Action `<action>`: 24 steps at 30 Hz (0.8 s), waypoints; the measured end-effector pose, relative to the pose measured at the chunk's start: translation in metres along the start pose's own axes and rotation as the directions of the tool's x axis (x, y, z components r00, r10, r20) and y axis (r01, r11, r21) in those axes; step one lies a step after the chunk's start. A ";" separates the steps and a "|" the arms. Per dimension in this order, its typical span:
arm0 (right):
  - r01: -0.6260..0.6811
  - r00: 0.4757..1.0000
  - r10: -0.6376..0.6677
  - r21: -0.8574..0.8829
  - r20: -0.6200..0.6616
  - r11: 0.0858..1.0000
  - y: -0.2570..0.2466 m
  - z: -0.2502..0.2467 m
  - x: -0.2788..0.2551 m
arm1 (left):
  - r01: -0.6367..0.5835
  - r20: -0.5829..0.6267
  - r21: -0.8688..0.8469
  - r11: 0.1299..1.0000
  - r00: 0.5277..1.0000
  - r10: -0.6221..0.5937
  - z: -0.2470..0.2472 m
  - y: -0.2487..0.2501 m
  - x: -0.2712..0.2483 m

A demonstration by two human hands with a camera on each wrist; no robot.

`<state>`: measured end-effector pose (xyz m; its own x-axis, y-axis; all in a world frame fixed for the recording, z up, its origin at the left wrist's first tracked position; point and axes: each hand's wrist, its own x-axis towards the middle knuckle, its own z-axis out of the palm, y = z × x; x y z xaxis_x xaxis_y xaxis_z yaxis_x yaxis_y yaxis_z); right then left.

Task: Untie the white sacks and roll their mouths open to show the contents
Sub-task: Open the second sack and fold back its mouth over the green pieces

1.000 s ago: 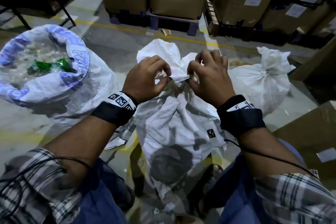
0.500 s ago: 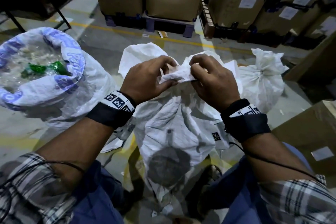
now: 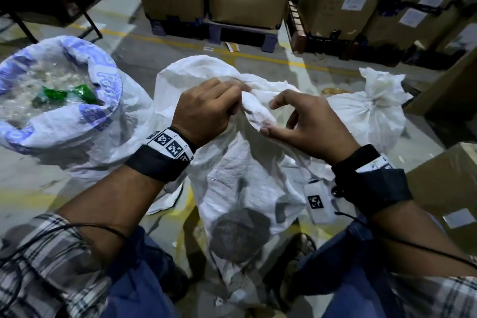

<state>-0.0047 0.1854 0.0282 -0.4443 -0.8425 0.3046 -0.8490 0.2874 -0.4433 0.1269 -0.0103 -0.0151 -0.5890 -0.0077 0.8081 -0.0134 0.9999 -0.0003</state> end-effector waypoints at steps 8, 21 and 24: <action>0.090 0.979 -0.162 -0.454 -0.121 0.886 0.017 -0.002 -0.006 | 0.034 0.175 -0.284 0.958 0.984 0.017 0.000 0.005 0.006; 0.464 0.678 -0.687 -0.573 -0.261 0.675 0.016 0.008 -0.015 | 0.152 0.412 -0.294 0.944 0.911 -0.018 -0.005 0.003 0.017; 0.439 0.812 -0.567 -0.496 -0.137 0.749 0.019 0.018 -0.014 | 0.117 0.442 -0.254 0.960 0.897 0.008 -0.002 0.006 0.017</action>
<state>-0.0098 0.1941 -0.0001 0.0811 -0.7851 0.6140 -0.9730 0.0713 0.2197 0.1188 -0.0043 0.0000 -0.8858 -0.0034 0.4641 0.1239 0.9619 0.2437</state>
